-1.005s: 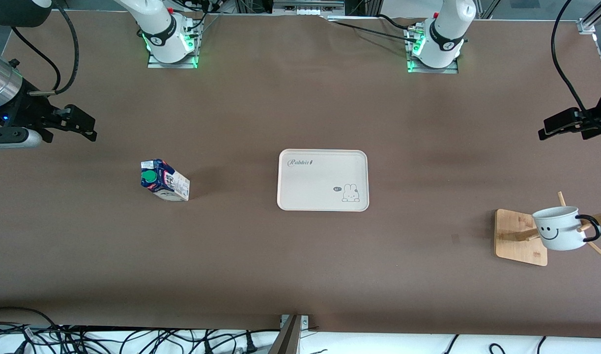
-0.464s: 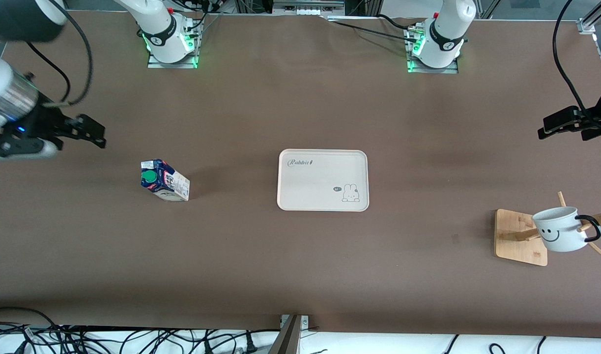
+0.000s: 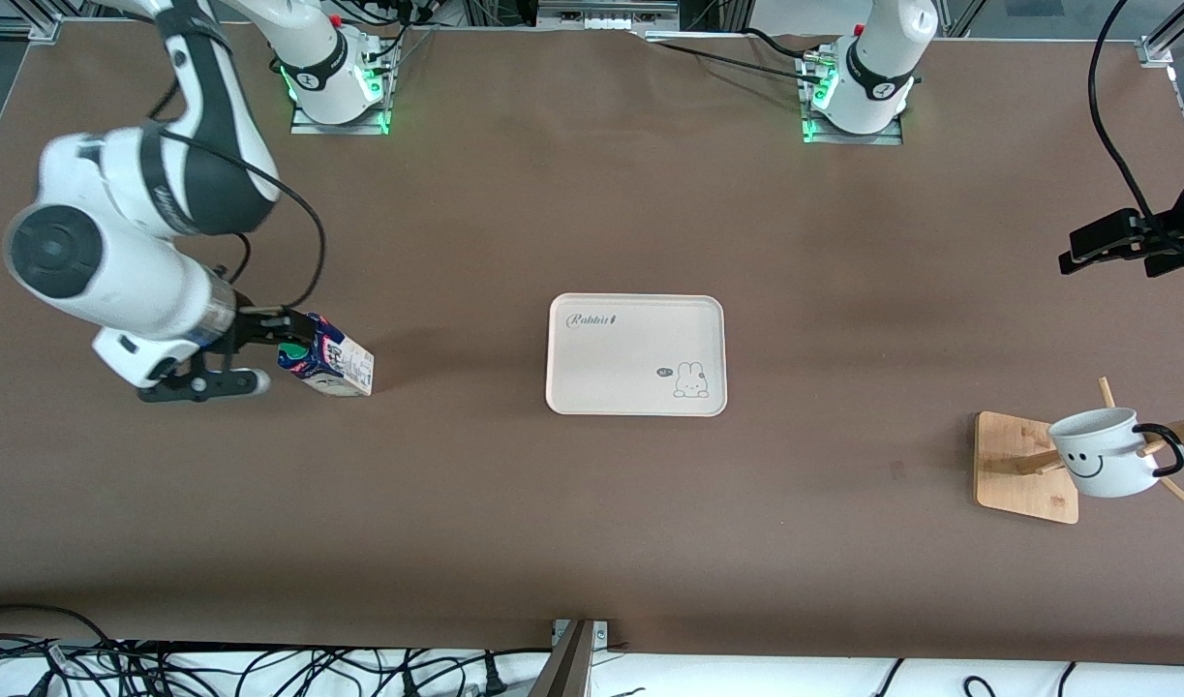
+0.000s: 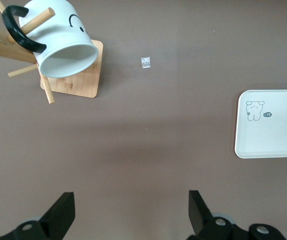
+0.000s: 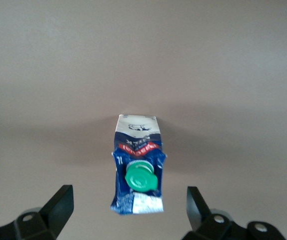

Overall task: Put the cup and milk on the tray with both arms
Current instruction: 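Reach the right gripper to the milk carton and grasp it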

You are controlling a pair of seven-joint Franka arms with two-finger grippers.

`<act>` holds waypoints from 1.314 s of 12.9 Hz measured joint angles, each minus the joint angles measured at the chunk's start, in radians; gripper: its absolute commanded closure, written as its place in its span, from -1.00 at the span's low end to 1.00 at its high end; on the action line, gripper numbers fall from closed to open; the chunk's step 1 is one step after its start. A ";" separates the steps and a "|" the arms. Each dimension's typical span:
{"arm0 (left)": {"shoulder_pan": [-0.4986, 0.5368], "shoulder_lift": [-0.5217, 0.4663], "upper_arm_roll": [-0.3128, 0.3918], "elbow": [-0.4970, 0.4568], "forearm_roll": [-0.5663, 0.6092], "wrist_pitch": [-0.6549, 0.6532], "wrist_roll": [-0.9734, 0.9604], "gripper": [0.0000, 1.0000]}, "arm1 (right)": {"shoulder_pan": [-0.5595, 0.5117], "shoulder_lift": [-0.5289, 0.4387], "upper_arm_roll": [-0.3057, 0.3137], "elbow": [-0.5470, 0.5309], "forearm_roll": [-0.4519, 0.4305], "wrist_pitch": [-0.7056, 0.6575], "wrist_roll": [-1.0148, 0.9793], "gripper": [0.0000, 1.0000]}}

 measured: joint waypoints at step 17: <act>0.001 -0.101 -0.003 -0.331 -0.132 0.226 -0.001 -1.00 | -0.004 -0.015 0.013 -0.200 0.020 0.200 0.000 0.07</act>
